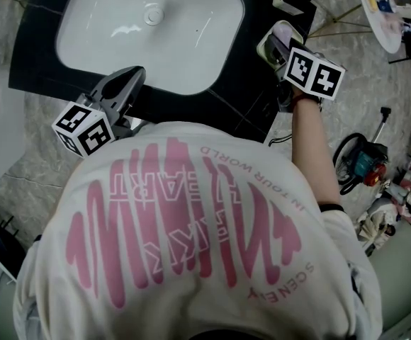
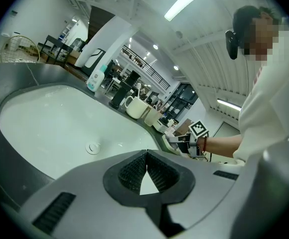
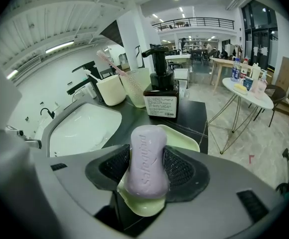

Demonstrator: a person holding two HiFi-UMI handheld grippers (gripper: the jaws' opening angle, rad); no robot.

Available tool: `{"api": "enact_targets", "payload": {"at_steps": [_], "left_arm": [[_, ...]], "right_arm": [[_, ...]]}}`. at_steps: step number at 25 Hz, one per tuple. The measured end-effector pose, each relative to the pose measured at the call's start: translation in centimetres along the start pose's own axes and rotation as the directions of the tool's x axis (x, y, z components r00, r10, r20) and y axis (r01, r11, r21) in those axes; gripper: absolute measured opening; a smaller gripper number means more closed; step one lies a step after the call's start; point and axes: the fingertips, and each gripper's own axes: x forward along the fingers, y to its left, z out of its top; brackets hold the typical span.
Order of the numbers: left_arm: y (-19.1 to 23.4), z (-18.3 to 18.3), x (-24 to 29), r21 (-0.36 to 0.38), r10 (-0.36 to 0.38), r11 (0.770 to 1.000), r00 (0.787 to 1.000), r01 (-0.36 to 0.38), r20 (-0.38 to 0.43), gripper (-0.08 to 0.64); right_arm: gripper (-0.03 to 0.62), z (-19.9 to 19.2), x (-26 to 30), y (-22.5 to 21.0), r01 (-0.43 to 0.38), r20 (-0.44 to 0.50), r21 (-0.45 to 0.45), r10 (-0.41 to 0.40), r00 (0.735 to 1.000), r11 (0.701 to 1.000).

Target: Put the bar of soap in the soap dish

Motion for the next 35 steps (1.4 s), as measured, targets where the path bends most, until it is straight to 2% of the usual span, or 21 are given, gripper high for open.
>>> {"api": "enact_targets", "payload": {"at_steps": [5,9,16,23,35], "left_arm": [[-0.1,0.0,0.0,0.002,0.0,1.0,1.0,0.0,-0.001,0.008],[-0.1,0.0,0.1,0.003,0.001,1.0,1.0,-0.001,-0.002,0.008],[-0.1,0.1,-0.1,0.007,0.004,1.0,1.0,-0.004,-0.001,0.008],[0.0,0.2,-0.4,-0.002,0.009,1.0,1.0,-0.009,0.006,0.008],[-0.1,0.0,-1.0,0.002,0.011,1.0,1.0,-0.011,0.012,0.008]], "right_arm": [[0.213,0.0,0.2,0.5,-0.03,-0.003,-0.006,0.03,1.0,1.0],[0.244,-0.2,0.4,1.3,-0.064,-0.02,-0.05,0.063,0.998,0.997],[0.25,-0.1,0.4,1.5,-0.065,-0.021,-0.074,0.063,0.998,0.995],[0.262,0.1,0.3,1.9,-0.056,-0.015,-0.144,0.055,0.998,0.988],[0.27,0.5,-0.1,2.1,-0.048,0.01,-0.132,0.05,0.999,0.99]]}}
